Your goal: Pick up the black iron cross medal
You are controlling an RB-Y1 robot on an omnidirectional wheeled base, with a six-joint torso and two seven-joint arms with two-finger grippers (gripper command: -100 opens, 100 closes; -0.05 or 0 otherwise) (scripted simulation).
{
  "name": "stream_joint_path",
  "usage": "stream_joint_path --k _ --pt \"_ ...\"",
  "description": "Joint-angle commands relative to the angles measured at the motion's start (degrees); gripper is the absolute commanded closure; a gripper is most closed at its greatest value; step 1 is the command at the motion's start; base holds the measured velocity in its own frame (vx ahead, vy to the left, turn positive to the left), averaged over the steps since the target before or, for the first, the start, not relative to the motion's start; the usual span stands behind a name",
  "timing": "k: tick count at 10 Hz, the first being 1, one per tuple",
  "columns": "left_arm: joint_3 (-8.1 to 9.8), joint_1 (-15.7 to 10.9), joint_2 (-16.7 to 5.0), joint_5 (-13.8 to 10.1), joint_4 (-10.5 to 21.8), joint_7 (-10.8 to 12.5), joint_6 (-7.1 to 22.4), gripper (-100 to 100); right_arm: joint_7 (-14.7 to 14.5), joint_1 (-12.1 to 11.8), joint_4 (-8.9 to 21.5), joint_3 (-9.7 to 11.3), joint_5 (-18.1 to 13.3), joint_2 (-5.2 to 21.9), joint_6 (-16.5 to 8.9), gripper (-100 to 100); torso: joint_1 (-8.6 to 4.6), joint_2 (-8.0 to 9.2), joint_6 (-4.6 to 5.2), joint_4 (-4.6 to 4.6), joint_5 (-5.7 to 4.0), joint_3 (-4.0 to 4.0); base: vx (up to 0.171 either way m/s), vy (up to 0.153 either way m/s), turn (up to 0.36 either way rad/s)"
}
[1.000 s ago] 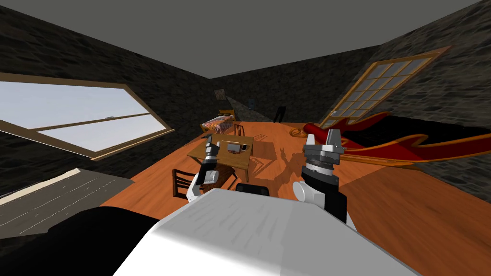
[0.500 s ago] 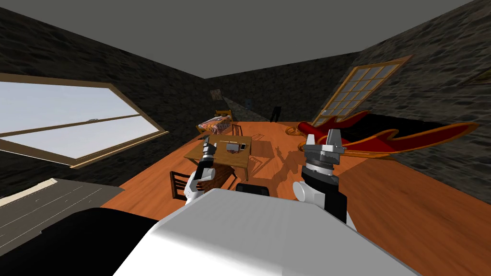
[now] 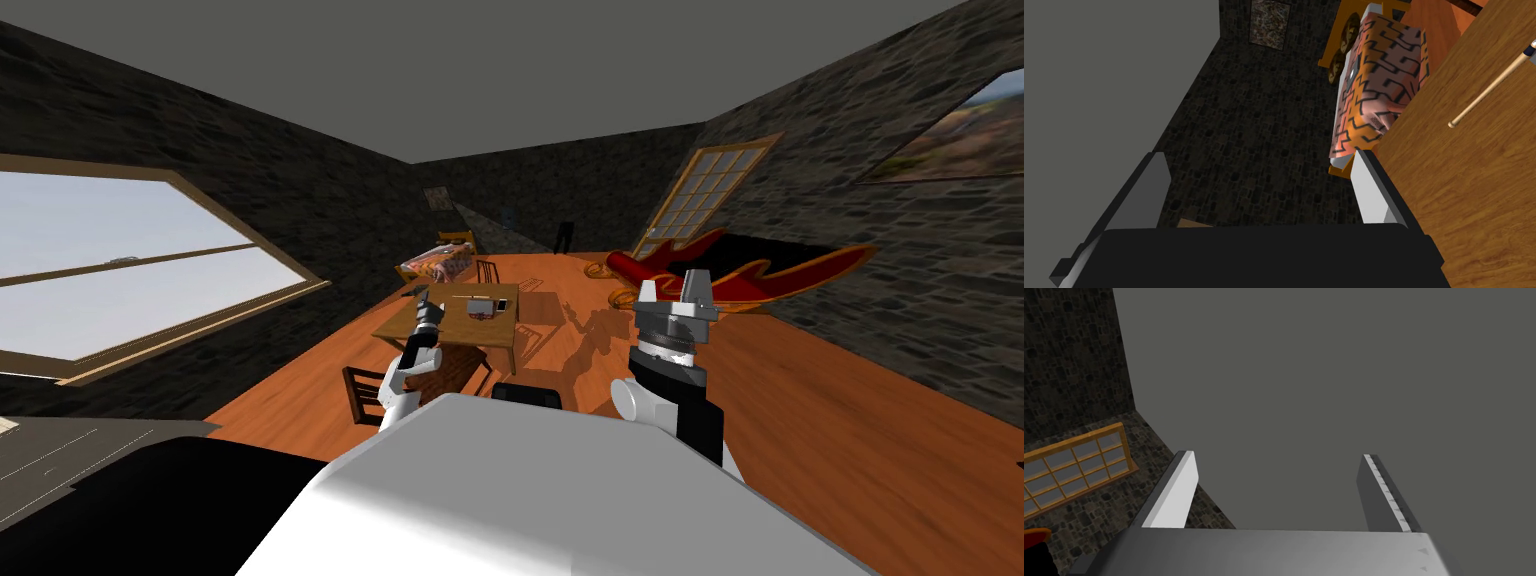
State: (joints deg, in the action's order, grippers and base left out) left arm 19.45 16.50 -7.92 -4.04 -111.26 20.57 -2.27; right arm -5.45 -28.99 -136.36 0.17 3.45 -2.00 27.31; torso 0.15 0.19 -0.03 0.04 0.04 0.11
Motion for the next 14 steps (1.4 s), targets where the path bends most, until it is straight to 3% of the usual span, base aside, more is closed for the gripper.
stream_joint_path --k 1,2,3,4,5,6,7,8,9,10,11,12,13,14 --pt "1.51 -1.1 -0.8 -0.3 1.2 1.2 2.0 -100 0.0 0.0 0.0 0.0 0.0 0.0 0.0 0 0.0 0.0 0.0 0.0 0.0 0.0 -0.045 0.018 0.003" --pt "3.76 -2.3 -1.1 -0.5 3.1 3.0 3.9 -100 0.0 0.0 0.0 0.0 0.0 0.0 0.0 0 -0.02 -0.04 0.01 0.0 -0.01 -0.02 -0.048 0.019 -0.223" --pt "3.88 -2.3 -1.1 -0.5 3.1 3.0 4.7 -100 0.0 0.0 0.0 0.0 0.0 0.0 0.0 0 -0.02 -0.04 0.05 0.0 -0.01 -0.02 -0.042 0.023 -0.096" --pt "6.25 -3.6 -1.5 -0.8 5.1 4.9 6.4 -100 0.0 0.0 0.0 0.0 0.0 0.0 0.0 0 -0.01 -0.06 0.0 -0.01 -0.01 -0.03 -0.039 0.026 -0.146" --pt "6.28 -3.6 -1.5 -0.8 5.1 4.9 7.3 -100 0.0 0.0 0.0 0.0 0.0 0.0 0.0 0 0.0 -0.07 0.03 -0.01 -0.01 -0.04 -0.032 0.023 -0.106" --pt "8.62 -4.9 -1.8 -1.0 7.1 6.8 9.0 -100 0.0 0.0 0.0 0.0 0.0 0.0 0.0 0 0.0 -0.09 0.0 -0.01 -0.01 -0.05 -0.045 0.025 -0.175" --pt "8.71 -4.9 -1.8 -1.0 7.1 6.8 10.0 -100 0.0 0.0 0.0 0.0 0.0 0.0 0.0 0 0.01 -0.07 0.03 -0.01 0.0 -0.04 -0.04 0.022 -0.12" --pt "11.12 -6.2 -2.1 -1.1 9.2 8.7 11.8 -100 0.0 0.0 0.0 0.0 0.0 0.0 0.0 0 -0.01 -0.08 0.01 -0.01 0.0 -0.04 -0.037 0.021 -0.231" --pt "11.15 -6.2 -2.1 -1.1 9.2 8.7 12.7 -100 0.0 0.0 0.0 0.0 0.0 0.0 0.0 0 0.0 -0.09 0.04 -0.01 -0.01 -0.05 -0.028 0.023 -0.101" --pt "13.6 -7.5 -2.4 -1.3 11.3 10.7 14.4 -100 0.0 0.0 0.0 0.0 0.0 0.0 0.0 0 0.0 -0.13 0.0 -0.02 0.0 -0.07 -0.034 0.015 -0.233" --pt "13.6 -7.5 -2.4 -1.3 11.3 10.7 15.4 -100 0.0 0.0 0.0 0.0 0.0 0.0 0.0 0 -0.01 -0.12 0.04 -0.02 -0.01 -0.06 -0.033 0.025 -0.099" --pt "16.03 -8.8 -2.7 -1.5 13.4 12.6 17.3 -100 0.0 0.0 0.0 0.0 0.0 0.0 0.0 0 0.0 -0.11 -0.02 -0.02 0.0 -0.06 -0.03 0.023 -0.195" --pt "16.03 -8.8 -2.7 -1.5 13.4 12.6 18.0 -100 0.0 0.0 0.0 0.0 0.0 0.0 0.0 0 0.01 -0.11 0.02 -0.02 0.0 -0.06 -0.027 0.026 -0.113" --pt "18.45 -10.1 -2.9 -1.6 15.6 14.5 20.0 -100 0.0 0.0 0.0 0.0 0.0 0.0 0.0 0 0.02 -0.14 0.0 -0.02 0.0 -0.07 -0.03 0.024 -0.226"
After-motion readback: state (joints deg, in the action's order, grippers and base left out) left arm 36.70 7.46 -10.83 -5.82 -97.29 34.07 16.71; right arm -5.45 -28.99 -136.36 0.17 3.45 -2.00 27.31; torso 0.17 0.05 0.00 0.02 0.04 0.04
